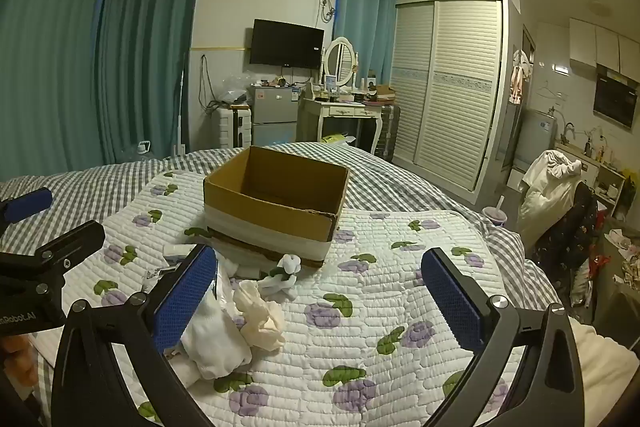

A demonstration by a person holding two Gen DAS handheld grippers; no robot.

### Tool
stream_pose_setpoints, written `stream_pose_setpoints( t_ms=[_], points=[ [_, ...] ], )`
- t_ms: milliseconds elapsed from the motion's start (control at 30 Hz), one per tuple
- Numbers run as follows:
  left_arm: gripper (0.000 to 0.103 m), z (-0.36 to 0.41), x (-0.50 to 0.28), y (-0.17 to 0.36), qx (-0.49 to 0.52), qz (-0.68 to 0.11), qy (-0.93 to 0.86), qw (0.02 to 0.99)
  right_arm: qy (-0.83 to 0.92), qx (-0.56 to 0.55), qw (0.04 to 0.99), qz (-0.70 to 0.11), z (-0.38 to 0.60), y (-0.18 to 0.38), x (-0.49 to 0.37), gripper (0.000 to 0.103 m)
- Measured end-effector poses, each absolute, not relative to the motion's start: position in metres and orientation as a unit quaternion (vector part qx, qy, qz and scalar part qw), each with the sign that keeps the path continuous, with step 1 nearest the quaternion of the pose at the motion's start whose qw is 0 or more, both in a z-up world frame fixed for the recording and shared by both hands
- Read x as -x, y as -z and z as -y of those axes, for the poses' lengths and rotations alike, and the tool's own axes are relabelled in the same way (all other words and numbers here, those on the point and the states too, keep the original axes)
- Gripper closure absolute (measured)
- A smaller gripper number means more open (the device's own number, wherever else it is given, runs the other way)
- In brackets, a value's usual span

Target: Organize soft objects

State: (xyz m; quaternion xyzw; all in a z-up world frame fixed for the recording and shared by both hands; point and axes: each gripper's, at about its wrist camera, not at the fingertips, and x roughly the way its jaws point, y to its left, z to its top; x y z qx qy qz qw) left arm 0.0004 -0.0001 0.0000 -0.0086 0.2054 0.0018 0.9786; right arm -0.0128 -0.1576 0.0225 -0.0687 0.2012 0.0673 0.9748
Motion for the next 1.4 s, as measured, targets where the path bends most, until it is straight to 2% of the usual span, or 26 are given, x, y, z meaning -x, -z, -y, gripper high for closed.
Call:
stream_pose_setpoints(
  t_ms=[1400],
  points=[
    [0.000, -0.0048, 0.0005, 0.0047, 0.009, -0.211, -0.007, 0.977, -0.071, 0.073, 0.971, -0.215, 0.1550, -0.0159, 0.0103, 0.000]
  ],
)
